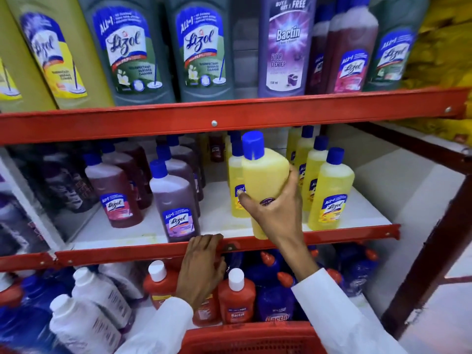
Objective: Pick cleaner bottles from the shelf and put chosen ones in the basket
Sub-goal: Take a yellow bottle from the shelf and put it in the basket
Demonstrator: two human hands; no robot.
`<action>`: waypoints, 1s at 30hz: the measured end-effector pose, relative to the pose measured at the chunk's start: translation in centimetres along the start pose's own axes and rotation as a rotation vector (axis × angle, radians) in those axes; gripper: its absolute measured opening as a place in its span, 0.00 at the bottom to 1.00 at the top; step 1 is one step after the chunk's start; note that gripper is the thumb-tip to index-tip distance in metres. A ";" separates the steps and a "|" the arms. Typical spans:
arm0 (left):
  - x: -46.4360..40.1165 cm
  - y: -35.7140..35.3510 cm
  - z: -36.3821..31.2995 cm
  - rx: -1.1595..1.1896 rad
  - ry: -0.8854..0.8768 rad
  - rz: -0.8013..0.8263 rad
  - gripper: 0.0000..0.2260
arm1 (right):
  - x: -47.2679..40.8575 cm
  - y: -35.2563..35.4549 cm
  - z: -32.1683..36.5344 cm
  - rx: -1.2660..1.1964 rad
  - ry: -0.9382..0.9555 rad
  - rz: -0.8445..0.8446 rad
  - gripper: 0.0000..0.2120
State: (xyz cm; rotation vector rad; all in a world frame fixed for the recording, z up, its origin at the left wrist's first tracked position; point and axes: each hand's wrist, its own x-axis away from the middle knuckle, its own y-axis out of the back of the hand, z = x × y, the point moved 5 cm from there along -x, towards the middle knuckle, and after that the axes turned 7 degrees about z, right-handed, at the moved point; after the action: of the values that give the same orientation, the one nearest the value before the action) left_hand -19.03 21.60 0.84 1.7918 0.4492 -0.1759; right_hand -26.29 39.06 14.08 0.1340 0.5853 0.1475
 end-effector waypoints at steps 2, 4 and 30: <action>0.0 0.6 -0.4 0.001 0.017 0.028 0.26 | 0.6 0.2 0.5 0.017 0.015 -0.024 0.45; 0.1 1.1 -0.9 0.044 0.038 0.060 0.28 | 1.2 0.4 0.2 0.004 -0.023 -0.010 0.48; 15.9 -23.9 -6.5 0.823 0.430 0.617 0.25 | 23.7 5.1 -24.2 0.295 -0.541 0.733 0.29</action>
State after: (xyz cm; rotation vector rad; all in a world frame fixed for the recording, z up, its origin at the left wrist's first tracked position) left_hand -14.60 36.08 -24.43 2.7044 0.0866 0.5428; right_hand -20.84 50.22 -17.82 0.6531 -0.0107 0.7119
